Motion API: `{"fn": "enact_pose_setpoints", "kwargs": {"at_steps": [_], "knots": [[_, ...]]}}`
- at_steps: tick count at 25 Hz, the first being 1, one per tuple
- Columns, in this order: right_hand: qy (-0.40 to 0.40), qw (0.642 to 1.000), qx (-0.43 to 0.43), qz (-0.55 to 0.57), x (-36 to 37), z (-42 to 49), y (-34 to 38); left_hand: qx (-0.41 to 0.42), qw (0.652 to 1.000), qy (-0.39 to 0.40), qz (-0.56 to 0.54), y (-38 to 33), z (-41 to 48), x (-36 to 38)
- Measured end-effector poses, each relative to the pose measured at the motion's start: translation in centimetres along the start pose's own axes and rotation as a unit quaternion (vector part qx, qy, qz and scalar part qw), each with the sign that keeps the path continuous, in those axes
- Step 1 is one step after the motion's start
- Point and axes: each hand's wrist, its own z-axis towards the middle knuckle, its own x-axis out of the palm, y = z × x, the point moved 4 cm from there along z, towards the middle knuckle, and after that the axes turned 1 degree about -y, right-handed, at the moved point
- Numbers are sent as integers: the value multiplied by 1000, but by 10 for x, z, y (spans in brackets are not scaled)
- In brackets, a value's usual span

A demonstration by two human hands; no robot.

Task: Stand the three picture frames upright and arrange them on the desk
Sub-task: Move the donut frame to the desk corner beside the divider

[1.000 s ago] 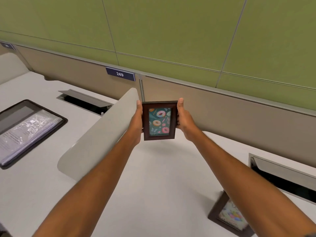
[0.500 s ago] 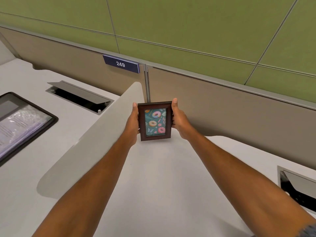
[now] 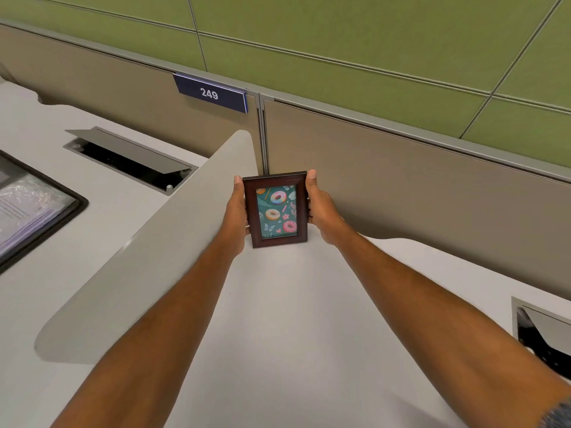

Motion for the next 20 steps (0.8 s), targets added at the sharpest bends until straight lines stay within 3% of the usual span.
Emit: {"fn": "enact_pose_setpoints", "kwargs": {"at_steps": [11, 20], "knots": [[15, 1000, -7, -25, -6, -14, 5, 7, 1000, 12, 0, 10, -15, -10], [-23, 998, 3, -53, -78, -83, 18, 104, 974, -184, -84, 55, -130, -2]]}}
